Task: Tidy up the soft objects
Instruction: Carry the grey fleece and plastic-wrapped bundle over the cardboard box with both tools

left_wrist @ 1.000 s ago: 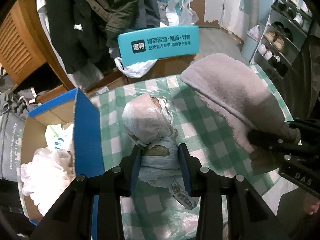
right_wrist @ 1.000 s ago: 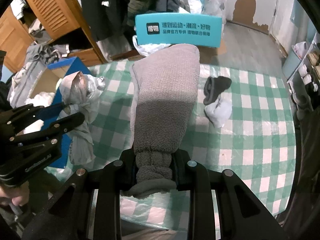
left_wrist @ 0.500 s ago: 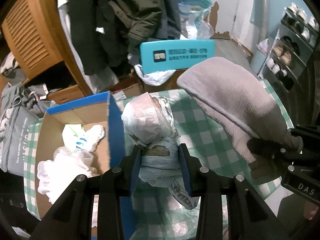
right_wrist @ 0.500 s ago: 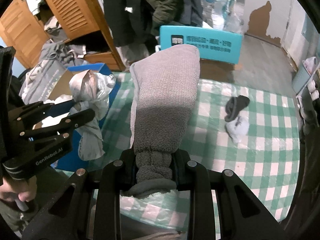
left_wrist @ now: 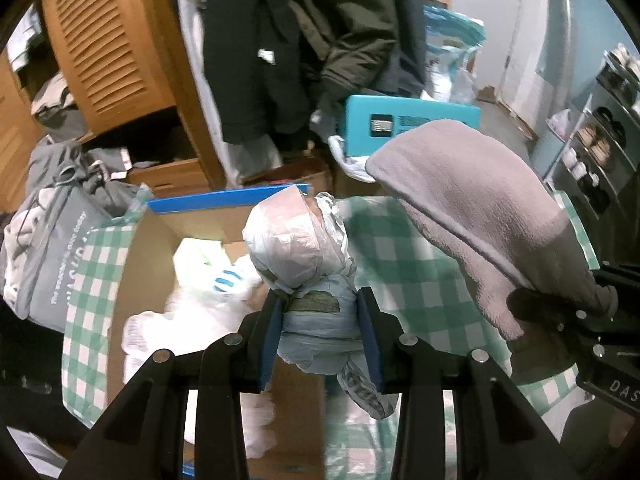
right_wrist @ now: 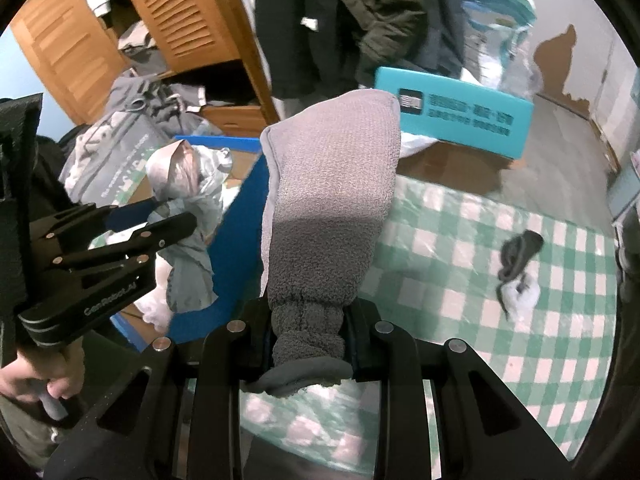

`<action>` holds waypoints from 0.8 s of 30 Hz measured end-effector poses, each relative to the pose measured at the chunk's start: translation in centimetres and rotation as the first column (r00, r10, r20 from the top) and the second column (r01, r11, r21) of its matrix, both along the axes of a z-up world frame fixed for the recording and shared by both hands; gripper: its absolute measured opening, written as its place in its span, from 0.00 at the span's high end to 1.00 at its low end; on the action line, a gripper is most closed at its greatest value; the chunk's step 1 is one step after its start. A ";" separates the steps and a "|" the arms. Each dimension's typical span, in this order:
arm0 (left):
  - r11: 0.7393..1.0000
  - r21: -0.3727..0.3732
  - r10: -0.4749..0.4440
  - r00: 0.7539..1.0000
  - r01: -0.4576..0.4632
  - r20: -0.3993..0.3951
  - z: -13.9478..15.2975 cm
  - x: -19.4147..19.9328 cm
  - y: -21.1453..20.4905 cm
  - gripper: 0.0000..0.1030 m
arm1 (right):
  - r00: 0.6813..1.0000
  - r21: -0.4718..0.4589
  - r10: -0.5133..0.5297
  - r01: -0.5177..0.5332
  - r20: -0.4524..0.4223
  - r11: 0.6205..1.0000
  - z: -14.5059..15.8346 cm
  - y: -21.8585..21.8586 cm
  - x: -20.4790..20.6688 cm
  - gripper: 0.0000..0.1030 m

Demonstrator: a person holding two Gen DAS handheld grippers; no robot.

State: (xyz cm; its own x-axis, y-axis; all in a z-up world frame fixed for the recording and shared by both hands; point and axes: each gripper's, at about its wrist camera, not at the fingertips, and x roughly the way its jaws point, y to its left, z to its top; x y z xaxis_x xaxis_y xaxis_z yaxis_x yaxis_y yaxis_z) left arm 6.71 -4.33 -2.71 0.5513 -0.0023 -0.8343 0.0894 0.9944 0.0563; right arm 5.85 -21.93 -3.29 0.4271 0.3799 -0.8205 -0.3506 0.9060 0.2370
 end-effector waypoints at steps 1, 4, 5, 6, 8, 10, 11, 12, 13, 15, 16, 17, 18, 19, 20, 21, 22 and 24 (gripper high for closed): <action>1.000 -0.002 0.009 1.000 -0.009 0.002 0.0 0.1 0.5 0.64 | 1.000 0.002 0.009 -0.009 0.001 1.000 0.1 0.6 0.2 0.76; 0.999 -0.005 0.037 0.999 -0.037 0.003 0.1 0.4 2.2 0.64 | 1.000 0.004 0.030 -0.030 0.001 1.000 0.3 2.0 0.5 0.76; 0.999 -0.003 0.049 0.999 -0.049 0.004 0.1 0.5 2.9 0.64 | 0.999 0.005 0.038 -0.038 0.001 0.999 0.3 2.5 0.6 0.76; 0.998 -0.002 0.057 0.998 -0.057 0.005 0.1 0.6 3.4 0.64 | 0.999 0.005 0.044 -0.044 0.001 0.999 0.3 2.9 0.7 0.76; 0.997 -0.002 0.073 0.997 -0.073 0.005 0.1 0.8 4.5 0.64 | 0.998 0.004 0.058 -0.058 0.000 0.998 0.4 3.9 0.9 0.76; 0.996 -0.001 0.092 0.996 -0.092 0.002 -0.1 1.1 5.7 0.64 | 0.998 0.008 0.070 -0.070 -0.004 0.998 0.3 4.8 1.0 0.76; 0.995 -0.002 0.098 0.995 -0.098 -0.001 -0.1 1.3 6.1 0.64 | 0.997 0.008 0.077 -0.077 -0.008 0.997 0.2 5.3 1.1 0.76; 0.995 -0.003 0.104 0.995 -0.104 -0.004 -0.2 1.4 6.5 0.64 | 0.997 0.008 0.082 -0.081 -0.012 0.997 0.1 5.7 1.2 0.76; 0.994 -0.004 0.112 0.994 -0.112 -0.006 -0.3 1.6 6.9 0.64 | 0.996 0.009 0.086 -0.086 -0.017 0.996 0.0 6.2 1.4 0.76; 0.992 -0.001 0.123 0.992 -0.123 -0.011 -0.4 2.0 7.7 0.64 | 0.995 0.010 0.095 -0.095 -0.028 0.995 -0.3 7.0 1.6 0.76; 0.992 0.001 0.129 0.992 -0.129 -0.013 -0.4 2.2 8.0 0.64 | 0.994 0.012 0.099 -0.099 -0.035 0.995 -0.5 7.5 1.8 0.76; 0.990 -0.001 0.138 0.990 -0.138 -0.017 -0.5 2.4 8.4 0.64 | 0.994 0.017 0.102 -0.101 -0.042 0.995 -0.6 7.9 2.0 0.76; 0.990 -0.002 0.142 0.990 -0.142 -0.018 -0.5 2.5 8.7 0.64 | 0.993 0.021 0.105 -0.104 -0.049 0.994 -0.8 8.2 2.1 0.76; 0.989 -0.001 0.145 0.989 -0.145 -0.019 -0.5 2.6 8.9 0.64 | 0.993 0.023 0.108 -0.106 -0.054 0.994 -0.9 8.6 2.3 0.76; 0.989 0.000 0.149 0.989 -0.149 -0.021 -0.5 2.8 9.1 0.64 | 0.992 0.024 0.110 -0.108 -0.058 0.994 -0.9 9.0 2.4 0.76; 0.988 0.001 0.152 0.988 -0.152 -0.023 -0.6 3.0 9.4 0.64 | 0.992 0.025 0.113 -0.111 -0.062 0.993 -1.0 9.5 2.6 0.76; 0.988 0.002 0.156 0.987 -0.156 -0.026 -0.6 3.1 9.7 0.64 | 0.991 0.027 0.116 -0.114 -0.065 0.993 -1.0 9.8 2.7 0.76; 0.986 -0.002 0.168 0.985 -0.168 -0.035 -0.9 3.5 10.4 0.64 | 0.990 0.028 0.121 -0.119 -0.071 0.992 -1.1 10.5 2.9 0.76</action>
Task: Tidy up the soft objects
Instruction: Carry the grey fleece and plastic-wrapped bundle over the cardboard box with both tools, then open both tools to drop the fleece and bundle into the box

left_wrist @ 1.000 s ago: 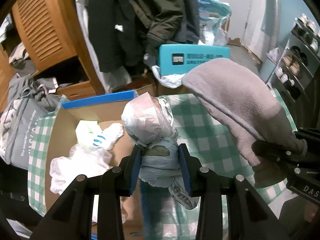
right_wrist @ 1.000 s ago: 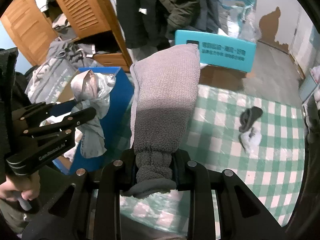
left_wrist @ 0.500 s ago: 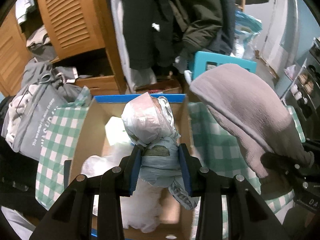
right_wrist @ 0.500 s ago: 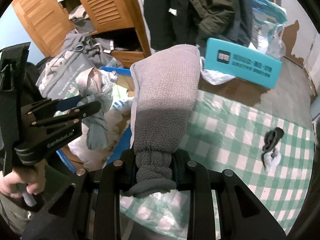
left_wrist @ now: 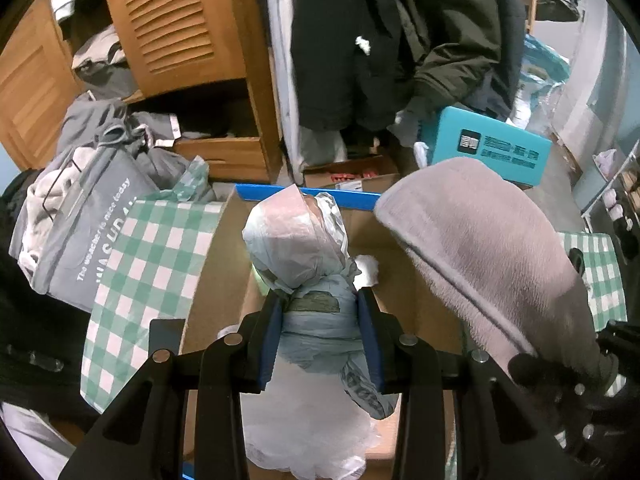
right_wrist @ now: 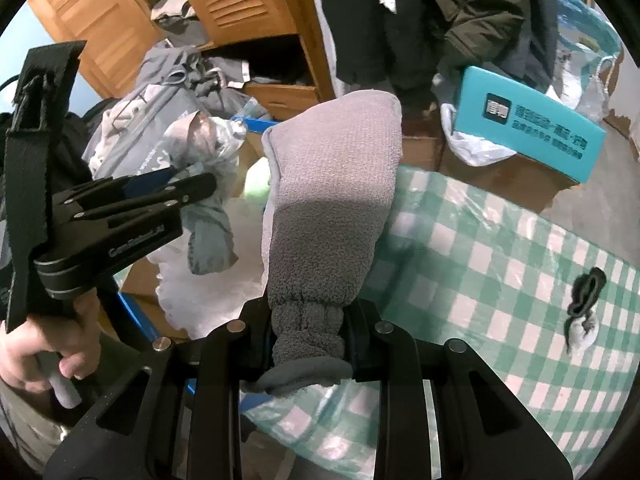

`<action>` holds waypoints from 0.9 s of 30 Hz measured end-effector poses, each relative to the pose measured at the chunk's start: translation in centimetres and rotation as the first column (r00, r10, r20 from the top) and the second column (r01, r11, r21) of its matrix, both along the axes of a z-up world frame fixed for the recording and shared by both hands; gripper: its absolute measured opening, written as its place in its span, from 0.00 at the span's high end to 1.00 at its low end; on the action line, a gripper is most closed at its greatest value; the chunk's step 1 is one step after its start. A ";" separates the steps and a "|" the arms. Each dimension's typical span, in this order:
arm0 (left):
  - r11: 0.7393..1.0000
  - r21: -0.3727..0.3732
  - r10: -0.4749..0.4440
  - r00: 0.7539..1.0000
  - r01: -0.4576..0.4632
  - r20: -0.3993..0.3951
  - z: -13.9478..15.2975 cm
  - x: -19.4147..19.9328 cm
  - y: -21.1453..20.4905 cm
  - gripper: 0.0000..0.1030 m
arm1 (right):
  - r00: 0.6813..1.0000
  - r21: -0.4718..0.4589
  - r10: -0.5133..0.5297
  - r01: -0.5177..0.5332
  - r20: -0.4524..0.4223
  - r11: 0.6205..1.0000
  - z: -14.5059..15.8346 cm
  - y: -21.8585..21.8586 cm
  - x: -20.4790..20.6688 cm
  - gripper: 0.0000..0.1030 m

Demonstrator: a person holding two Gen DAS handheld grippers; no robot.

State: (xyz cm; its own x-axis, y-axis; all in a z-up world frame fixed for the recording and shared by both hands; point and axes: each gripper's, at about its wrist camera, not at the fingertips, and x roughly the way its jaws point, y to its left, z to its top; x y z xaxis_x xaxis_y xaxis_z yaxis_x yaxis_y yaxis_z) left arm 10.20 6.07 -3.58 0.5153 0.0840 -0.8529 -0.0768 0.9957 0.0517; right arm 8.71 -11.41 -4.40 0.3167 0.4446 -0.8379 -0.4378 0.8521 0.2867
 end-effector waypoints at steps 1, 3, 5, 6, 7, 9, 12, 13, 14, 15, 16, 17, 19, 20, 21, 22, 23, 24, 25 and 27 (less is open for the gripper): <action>1.000 -0.001 0.004 1.000 -0.004 -0.002 -0.1 0.1 0.3 0.64 | 1.000 -0.001 0.004 -0.004 -0.002 1.000 -0.1 0.5 0.1 0.76; 1.000 0.004 0.011 1.000 -0.011 -0.007 -0.3 0.3 0.8 0.64 | 1.000 -0.003 0.010 -0.010 -0.005 1.000 -0.1 1.2 0.3 0.76; 1.000 0.014 0.017 1.000 -0.017 -0.013 -0.6 0.6 1.4 0.64 | 1.000 0.005 0.015 -0.015 -0.017 1.000 -0.3 2.1 0.6 0.76; 1.000 0.019 0.024 1.000 -0.024 -0.017 -0.7 0.8 1.6 0.64 | 1.000 0.007 0.016 -0.016 -0.021 1.000 -0.3 2.3 0.7 0.76; 0.999 0.020 0.031 0.999 -0.031 -0.021 -0.9 1.0 2.0 0.64 | 0.999 0.010 0.017 -0.017 -0.027 1.000 -0.4 2.7 0.9 0.76; 0.999 0.014 0.042 0.999 -0.041 -0.032 -1.2 1.3 2.6 0.64 | 0.999 0.014 0.017 -0.016 -0.036 1.000 -0.6 3.3 1.3 0.76; 0.999 0.003 0.052 0.997 -0.052 -0.050 -1.8 1.8 3.5 0.63 | 0.999 0.018 0.017 -0.016 -0.051 1.000 -0.9 4.1 1.9 0.76; 0.999 0.002 0.052 0.997 -0.052 -0.056 -1.9 1.9 3.6 0.63 | 0.998 0.018 0.017 -0.016 -0.053 1.000 -0.9 4.4 1.9 0.76; 0.999 0.002 0.054 0.997 -0.054 -0.062 -2.2 2.1 3.8 0.63 | 0.998 0.016 0.019 -0.018 -0.057 1.000 -1.1 4.6 2.0 0.76; 0.998 0.004 0.056 0.996 -0.056 -0.068 -2.3 2.2 3.9 0.62 | 0.998 0.014 0.019 -0.019 -0.062 1.000 -1.2 4.9 2.1 0.75; 0.998 0.005 0.058 0.995 -0.057 -0.075 -2.5 2.4 4.0 0.62 | 0.998 0.012 0.021 -0.020 -0.067 1.000 -1.4 5.1 2.2 0.75; 0.998 0.007 0.059 0.995 -0.059 -0.085 -2.7 2.5 4.2 0.61 | 0.997 0.010 0.022 -0.021 -0.073 1.000 -1.6 5.4 2.2 0.75; 0.998 0.016 0.066 0.993 -0.065 -0.095 -2.9 2.6 4.3 0.57 | 0.996 0.001 0.022 -0.022 -0.084 1.000 -1.9 5.8 2.3 0.72; 0.998 0.022 0.069 0.993 -0.067 -0.099 -2.9 2.6 4.3 0.50 | 0.996 -0.004 0.023 -0.023 -0.086 1.000 -2.0 6.0 2.3 0.71; 0.997 0.028 0.071 0.993 -0.069 -0.099 -2.9 2.5 4.3 0.40 | 0.996 -0.012 0.026 -0.027 -0.087 1.000 -2.2 6.3 2.3 0.64; 0.997 0.037 0.074 0.993 -0.071 -0.096 -2.8 2.4 4.3 0.38 | 0.996 -0.020 0.027 -0.029 -0.086 0.999 -2.2 6.4 2.4 0.60; 0.996 0.048 0.075 0.993 -0.071 -0.086 -2.6 2.2 4.3 0.36 | 0.996 -0.027 0.028 -0.030 -0.083 0.999 -2.3 6.6 2.4 0.57; 0.995 0.062 0.077 0.994 -0.073 -0.078 -2.3 2.0 4.3 0.34 | 0.997 -0.032 0.032 -0.034 -0.074 0.999 -2.2 6.8 2.3 0.51; 0.995 0.072 0.078 0.994 -0.073 -0.072 -2.1 1.8 4.3 0.32 | 0.997 -0.033 0.031 -0.033 -0.064 0.999 -2.1 6.8 2.2 0.50; 0.994 0.089 0.075 0.996 -0.070 -0.054 -1.6 1.3 4.4 0.28 | 0.998 -0.028 0.032 -0.033 -0.047 0.999 -1.7 6.9 2.0 0.47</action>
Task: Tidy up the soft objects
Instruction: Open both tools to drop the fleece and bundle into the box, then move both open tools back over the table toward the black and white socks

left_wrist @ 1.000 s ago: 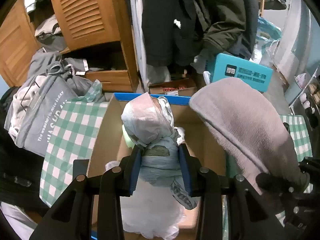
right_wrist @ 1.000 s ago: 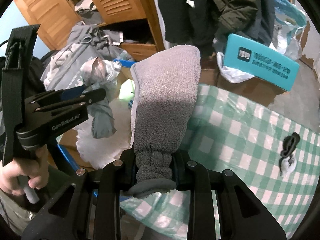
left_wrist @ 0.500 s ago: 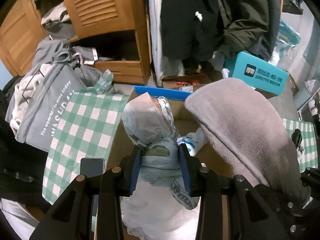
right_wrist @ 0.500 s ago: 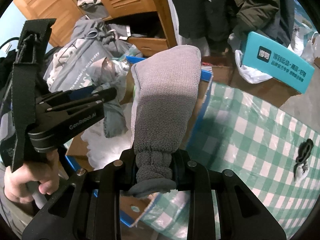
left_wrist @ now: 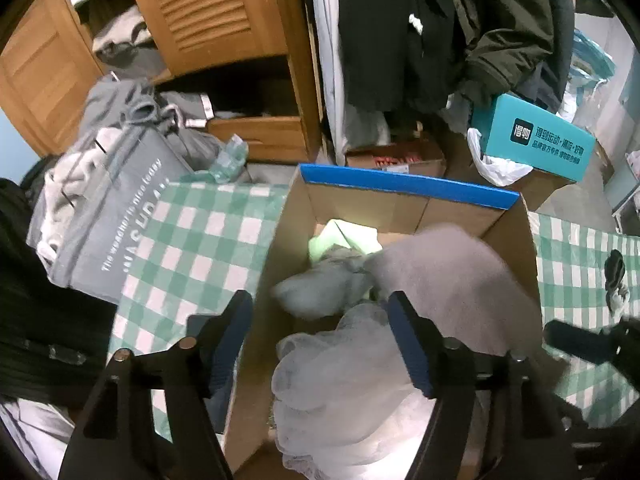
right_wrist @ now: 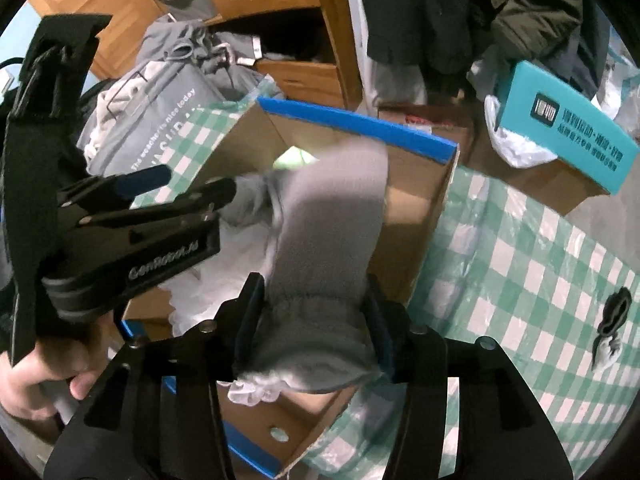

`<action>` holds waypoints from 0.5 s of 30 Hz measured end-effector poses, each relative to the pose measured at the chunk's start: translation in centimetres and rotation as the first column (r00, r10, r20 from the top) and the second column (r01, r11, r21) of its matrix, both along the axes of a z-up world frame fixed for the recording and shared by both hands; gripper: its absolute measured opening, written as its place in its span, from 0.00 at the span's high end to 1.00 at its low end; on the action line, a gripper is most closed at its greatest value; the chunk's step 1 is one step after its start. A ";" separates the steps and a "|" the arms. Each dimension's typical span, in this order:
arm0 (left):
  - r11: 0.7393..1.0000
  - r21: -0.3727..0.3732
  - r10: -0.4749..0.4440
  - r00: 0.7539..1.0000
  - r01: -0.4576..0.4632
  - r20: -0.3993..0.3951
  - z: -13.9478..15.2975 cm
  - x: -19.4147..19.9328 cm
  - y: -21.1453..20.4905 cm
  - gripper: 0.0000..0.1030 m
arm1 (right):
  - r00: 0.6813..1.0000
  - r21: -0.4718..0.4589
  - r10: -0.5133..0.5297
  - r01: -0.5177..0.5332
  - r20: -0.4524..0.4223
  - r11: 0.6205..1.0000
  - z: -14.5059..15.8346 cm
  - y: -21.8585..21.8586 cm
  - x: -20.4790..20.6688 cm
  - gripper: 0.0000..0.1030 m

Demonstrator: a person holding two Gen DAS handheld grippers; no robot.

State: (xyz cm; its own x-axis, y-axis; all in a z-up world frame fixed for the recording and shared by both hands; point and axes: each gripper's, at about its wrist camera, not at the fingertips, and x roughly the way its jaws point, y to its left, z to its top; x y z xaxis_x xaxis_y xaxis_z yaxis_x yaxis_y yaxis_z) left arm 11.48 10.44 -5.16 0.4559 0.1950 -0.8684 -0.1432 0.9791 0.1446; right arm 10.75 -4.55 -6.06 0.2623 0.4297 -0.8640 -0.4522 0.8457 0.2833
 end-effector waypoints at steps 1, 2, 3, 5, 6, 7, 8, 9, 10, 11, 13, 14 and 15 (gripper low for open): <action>1.000 0.006 0.003 1.000 -0.003 0.005 0.2 -0.2 0.1 0.28 | 1.000 0.003 -0.001 0.001 0.009 1.000 0.3 0.0 -0.1 0.43; 1.000 0.008 0.008 1.000 -0.008 0.010 0.4 -0.5 0.2 0.28 | 1.000 0.005 -0.004 0.003 0.021 1.000 0.7 -0.1 -0.2 0.41; 1.000 0.005 0.010 1.000 -0.010 0.014 0.6 -0.7 0.3 0.28 | 0.999 0.005 -0.006 0.006 0.034 1.000 1.0 -0.2 -0.4 0.38; 1.000 -0.007 0.012 1.000 -0.012 0.024 1.0 -1.2 0.4 0.28 | 0.998 0.006 -0.010 0.009 0.054 1.000 1.7 -0.4 -0.6 0.36; 1.000 -0.012 0.015 0.999 -0.015 0.028 1.2 -1.4 0.4 0.28 | 0.998 0.009 -0.011 0.011 0.060 1.000 2.1 -0.6 -0.9 0.36; 1.000 -0.018 0.015 0.999 -0.014 0.033 1.3 -1.8 0.4 0.28 | 0.998 0.010 -0.012 0.011 0.065 1.000 2.2 -0.7 -1.0 0.36; 1.000 -0.020 0.012 0.999 -0.011 0.034 1.4 -2.0 0.3 0.28 | 0.997 0.008 -0.012 0.011 0.071 1.000 2.5 -0.9 -1.1 0.36; 1.000 -0.021 0.007 0.999 -0.007 0.034 1.4 -2.3 0.2 0.28 | 0.997 0.004 -0.013 0.012 0.077 1.000 2.7 -1.0 -1.3 0.35; 1.000 -0.020 0.003 0.999 -0.002 0.035 1.5 -2.4 0.0 0.28 | 0.996 -0.005 -0.014 0.014 0.087 1.000 3.0 -1.3 -1.5 0.35; 1.000 -0.018 -0.003 0.999 0.003 0.036 1.5 -2.7 -0.2 0.28 | 0.995 -0.013 -0.015 0.016 0.096 1.000 3.1 -1.5 -1.6 0.35; 1.000 -0.016 -0.009 0.999 0.010 0.038 1.6 -3.0 -0.5 0.28 | 0.993 -0.033 -0.017 0.021 0.115 0.999 3.5 -2.0 -2.1 0.35; 1.000 -0.017 -0.013 0.999 0.014 0.040 1.8 -3.2 -0.7 0.28 | 0.993 -0.040 -0.018 0.023 0.120 0.999 3.6 -2.3 -2.2 0.35; 1.000 -0.017 -0.017 0.999 0.018 0.041 1.8 -3.4 -0.9 0.28 | 0.992 -0.045 -0.021 0.027 0.125 0.999 3.7 -2.6 -2.4 0.35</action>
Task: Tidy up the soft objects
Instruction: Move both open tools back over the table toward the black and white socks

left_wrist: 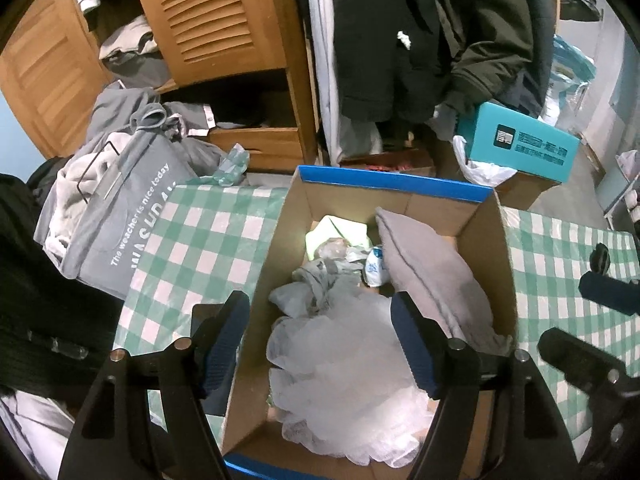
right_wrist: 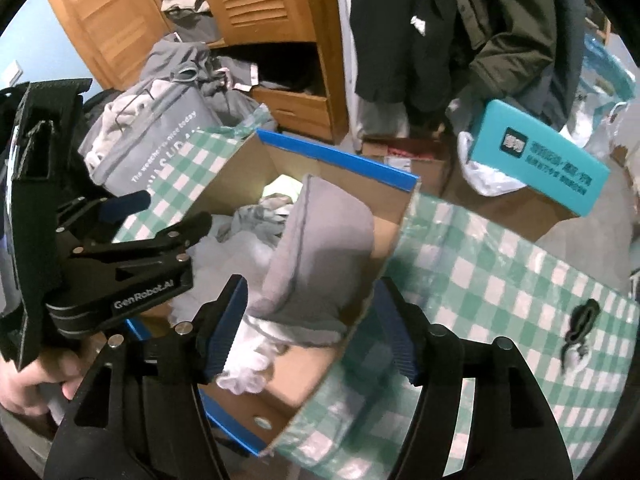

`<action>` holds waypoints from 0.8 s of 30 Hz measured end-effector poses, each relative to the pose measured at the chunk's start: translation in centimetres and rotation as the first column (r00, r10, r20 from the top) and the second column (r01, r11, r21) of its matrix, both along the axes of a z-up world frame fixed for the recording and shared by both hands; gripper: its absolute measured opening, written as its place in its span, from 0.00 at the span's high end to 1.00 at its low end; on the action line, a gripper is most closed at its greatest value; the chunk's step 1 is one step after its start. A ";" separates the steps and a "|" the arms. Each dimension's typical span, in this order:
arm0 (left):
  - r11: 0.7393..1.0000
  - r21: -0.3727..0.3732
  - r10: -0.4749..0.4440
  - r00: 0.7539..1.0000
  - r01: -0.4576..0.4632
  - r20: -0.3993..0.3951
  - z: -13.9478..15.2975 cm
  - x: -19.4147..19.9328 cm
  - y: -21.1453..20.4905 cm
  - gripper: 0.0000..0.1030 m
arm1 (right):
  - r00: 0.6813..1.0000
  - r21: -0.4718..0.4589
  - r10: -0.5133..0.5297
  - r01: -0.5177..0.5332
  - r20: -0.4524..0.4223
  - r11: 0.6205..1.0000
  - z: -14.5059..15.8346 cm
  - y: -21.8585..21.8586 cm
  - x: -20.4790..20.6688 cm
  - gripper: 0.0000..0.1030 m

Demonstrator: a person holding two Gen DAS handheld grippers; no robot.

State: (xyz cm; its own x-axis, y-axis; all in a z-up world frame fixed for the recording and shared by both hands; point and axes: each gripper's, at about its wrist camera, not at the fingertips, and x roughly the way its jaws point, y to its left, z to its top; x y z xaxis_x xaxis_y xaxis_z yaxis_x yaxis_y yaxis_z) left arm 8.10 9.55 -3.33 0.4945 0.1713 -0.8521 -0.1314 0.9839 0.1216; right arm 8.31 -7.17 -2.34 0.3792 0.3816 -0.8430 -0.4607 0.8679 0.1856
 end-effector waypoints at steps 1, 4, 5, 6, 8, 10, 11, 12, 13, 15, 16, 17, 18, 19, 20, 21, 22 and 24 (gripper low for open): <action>1.000 -0.002 -0.006 1.000 0.006 0.001 0.1 -0.2 -0.2 0.28 | 1.000 -0.005 -0.003 0.003 0.007 1.000 0.1 -0.3 -0.2 0.35; 1.000 0.000 -0.023 1.000 0.023 0.001 0.3 -0.7 -0.8 0.28 | 1.000 -0.020 -0.017 0.018 0.024 1.000 0.5 -1.4 -0.7 0.35; 1.000 0.002 -0.028 1.000 0.028 0.004 0.4 -0.9 -1.0 0.28 | 0.999 -0.025 -0.023 0.024 0.028 0.999 0.5 -1.8 -0.8 0.35; 0.999 0.005 -0.034 0.999 0.034 0.005 0.4 -1.1 -1.2 0.28 | 0.999 -0.032 -0.029 0.031 0.033 0.999 0.6 -2.3 -1.0 0.35; 0.999 0.007 -0.047 0.999 0.047 0.005 0.5 -1.4 -1.7 0.28 | 0.998 -0.036 -0.041 0.042 0.038 0.998 0.7 -3.0 -1.2 0.35; 0.998 0.010 -0.060 0.998 0.060 0.005 0.6 -1.7 -2.2 0.28 | 0.997 -0.033 -0.058 0.060 0.042 0.998 0.9 -3.9 -1.3 0.34; 0.998 0.013 -0.069 0.998 0.069 0.007 0.7 -1.8 -2.6 0.28 | 0.997 -0.032 -0.066 0.068 0.044 0.997 1.0 -4.4 -1.3 0.34; 0.997 0.015 -0.075 0.997 0.075 0.009 0.8 -1.9 -2.9 0.28 | 0.996 -0.030 -0.076 0.077 0.046 0.997 1.0 -4.8 -1.4 0.34; 0.996 0.018 -0.082 0.997 0.082 0.010 0.8 -1.9 -3.2 0.27 | 0.995 -0.028 -0.086 0.087 0.048 0.996 1.1 -5.3 -1.4 0.32; 0.995 0.019 -0.095 0.995 0.094 0.012 0.9 -2.0 -3.9 0.26 | 0.993 -0.025 -0.104 0.105 0.054 0.994 1.1 -6.3 -1.4 0.31; 0.995 0.018 -0.103 0.995 0.103 0.012 0.9 -2.0 -4.3 0.26 | 0.992 -0.025 -0.111 0.113 0.055 0.993 1.1 -6.7 -1.5 0.30; 0.994 0.014 -0.110 0.994 0.110 0.011 0.9 -2.0 -4.6 0.26 | 0.992 -0.025 -0.117 0.118 0.054 0.993 1.0 -7.1 -1.5 0.30; 0.993 0.011 -0.117 0.993 0.117 0.010 0.9 -2.0 -5.0 0.26 | 0.991 -0.025 -0.125 0.127 0.053 0.992 0.9 -7.6 -1.6 0.30; 0.992 0.007 -0.123 0.992 0.123 0.009 0.9 -1.9 -5.3 0.26 | 0.990 -0.025 -0.132 0.133 0.052 0.991 0.8 -8.1 -1.5 0.30; 0.991 0.004 -0.135 0.991 0.135 0.007 0.9 -1.9 -5.8 0.26 | 0.989 -0.027 -0.137 0.138 0.049 0.990 0.6 -8.5 -1.5 0.30; 0.990 0.004 -0.144 0.990 0.144 0.007 0.9 -1.9 -6.2 0.26 | 0.989 -0.029 -0.144 0.145 0.046 0.989 0.5 -8.9 -1.5 0.30; 0.988 0.006 -0.153 0.988 0.153 0.007 0.9 -1.8 -6.7 0.26 | 0.987 -0.030 -0.157 0.158 0.041 0.987 0.2 -9.6 -1.5 0.30; 0.986 0.015 -0.169 0.986 0.169 0.000 0.7 -1.7 -7.7 0.26 | 0.984 -0.029 -0.172 0.173 0.034 0.984 0.0 -10.6 -1.5 0.30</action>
